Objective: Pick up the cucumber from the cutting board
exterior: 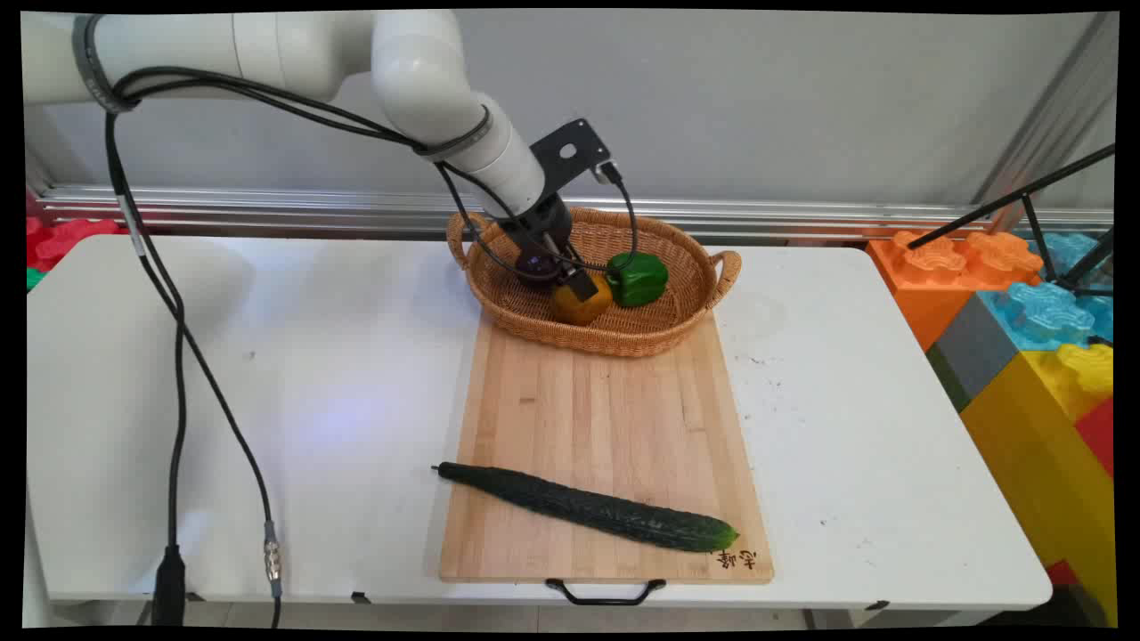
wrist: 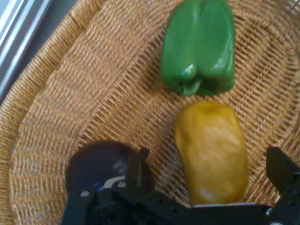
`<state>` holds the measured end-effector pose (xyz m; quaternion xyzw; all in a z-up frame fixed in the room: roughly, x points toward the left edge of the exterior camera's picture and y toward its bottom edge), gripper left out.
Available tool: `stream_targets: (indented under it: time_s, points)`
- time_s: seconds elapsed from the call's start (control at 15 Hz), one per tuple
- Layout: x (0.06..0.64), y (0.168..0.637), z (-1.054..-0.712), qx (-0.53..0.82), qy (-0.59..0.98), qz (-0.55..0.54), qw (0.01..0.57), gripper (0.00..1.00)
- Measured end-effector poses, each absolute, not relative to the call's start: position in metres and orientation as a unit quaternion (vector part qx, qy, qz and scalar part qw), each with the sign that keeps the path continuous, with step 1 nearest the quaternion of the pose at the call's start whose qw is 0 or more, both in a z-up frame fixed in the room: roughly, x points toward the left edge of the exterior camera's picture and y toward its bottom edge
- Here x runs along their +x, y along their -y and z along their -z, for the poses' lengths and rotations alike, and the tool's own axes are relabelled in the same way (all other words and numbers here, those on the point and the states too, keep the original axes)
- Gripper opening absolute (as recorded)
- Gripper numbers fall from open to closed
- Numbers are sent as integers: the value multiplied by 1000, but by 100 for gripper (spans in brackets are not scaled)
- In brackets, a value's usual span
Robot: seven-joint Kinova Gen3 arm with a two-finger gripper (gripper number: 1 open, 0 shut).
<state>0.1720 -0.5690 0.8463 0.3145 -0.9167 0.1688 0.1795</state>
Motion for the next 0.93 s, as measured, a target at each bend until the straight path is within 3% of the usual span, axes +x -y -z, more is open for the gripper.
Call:
stream_targets:
  time_s: [0.33, 0.93]
  points:
    - [149, 546, -869, 290, 923, -162, 195, 100]
    - [118, 462, -902, 191, 958, -48, 210, 100]
